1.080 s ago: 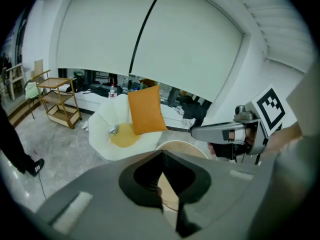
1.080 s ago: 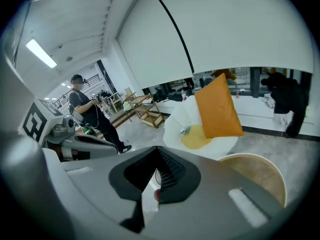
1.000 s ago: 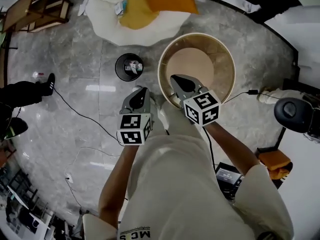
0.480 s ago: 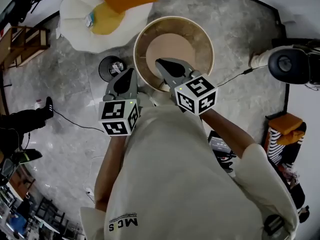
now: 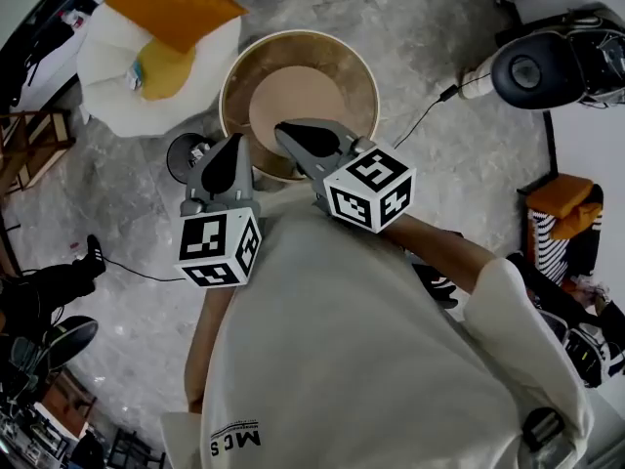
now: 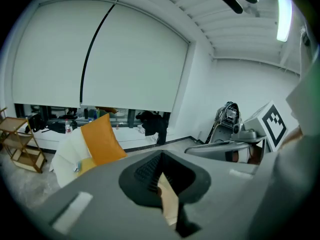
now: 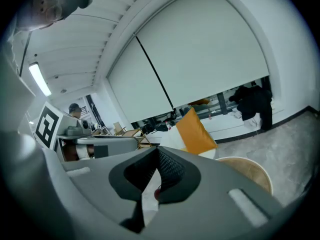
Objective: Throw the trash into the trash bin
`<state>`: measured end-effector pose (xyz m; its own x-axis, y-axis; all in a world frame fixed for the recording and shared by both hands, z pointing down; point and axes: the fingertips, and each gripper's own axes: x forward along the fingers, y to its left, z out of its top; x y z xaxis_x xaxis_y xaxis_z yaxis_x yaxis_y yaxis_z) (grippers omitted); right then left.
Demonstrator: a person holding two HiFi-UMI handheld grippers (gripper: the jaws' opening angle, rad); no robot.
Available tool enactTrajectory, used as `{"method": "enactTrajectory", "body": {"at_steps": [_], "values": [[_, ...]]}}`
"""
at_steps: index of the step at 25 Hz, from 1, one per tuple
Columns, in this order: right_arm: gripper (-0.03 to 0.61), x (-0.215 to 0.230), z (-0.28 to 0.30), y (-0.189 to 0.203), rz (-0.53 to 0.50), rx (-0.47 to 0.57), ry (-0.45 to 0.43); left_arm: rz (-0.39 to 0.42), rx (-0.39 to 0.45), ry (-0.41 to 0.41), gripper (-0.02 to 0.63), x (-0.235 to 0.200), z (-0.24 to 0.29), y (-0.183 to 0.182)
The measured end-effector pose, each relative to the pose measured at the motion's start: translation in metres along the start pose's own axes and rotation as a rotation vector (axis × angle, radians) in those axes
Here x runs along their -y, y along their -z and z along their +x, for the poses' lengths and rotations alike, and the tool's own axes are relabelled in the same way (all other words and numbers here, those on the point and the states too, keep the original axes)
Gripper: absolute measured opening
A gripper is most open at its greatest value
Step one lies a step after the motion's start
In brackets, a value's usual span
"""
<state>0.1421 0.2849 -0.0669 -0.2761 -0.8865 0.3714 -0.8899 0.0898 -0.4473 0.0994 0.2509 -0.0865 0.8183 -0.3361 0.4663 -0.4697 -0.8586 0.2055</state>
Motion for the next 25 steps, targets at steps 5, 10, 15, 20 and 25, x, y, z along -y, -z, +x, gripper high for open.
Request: {"method": "enactTrajectory", "body": {"at_steps": [5, 10, 15, 20, 25], "values": [[0.026, 0.024, -0.020, 0.002, 0.051, 0.028, 0.036, 0.004, 0.025, 0.004, 0.002, 0.014, 0.010, -0.002], [0.026, 0.020, -0.029, 0.008, -0.007, -0.006, -0.007, 0.026, 0.013, 0.013, 0.002, 0.035, 0.015, 0.003], [0.026, 0.014, -0.026, 0.007, -0.061, -0.003, -0.005, 0.017, 0.006, 0.002, 0.002, 0.031, 0.016, 0.006], [0.026, 0.018, -0.035, 0.008, -0.089, 0.013, 0.045, 0.001, -0.025, -0.016, 0.002, 0.033, 0.016, 0.018], [0.026, 0.018, -0.030, 0.011, -0.072, 0.004, 0.054, 0.014, -0.043, -0.041, 0.002, 0.026, 0.012, 0.021]]}}
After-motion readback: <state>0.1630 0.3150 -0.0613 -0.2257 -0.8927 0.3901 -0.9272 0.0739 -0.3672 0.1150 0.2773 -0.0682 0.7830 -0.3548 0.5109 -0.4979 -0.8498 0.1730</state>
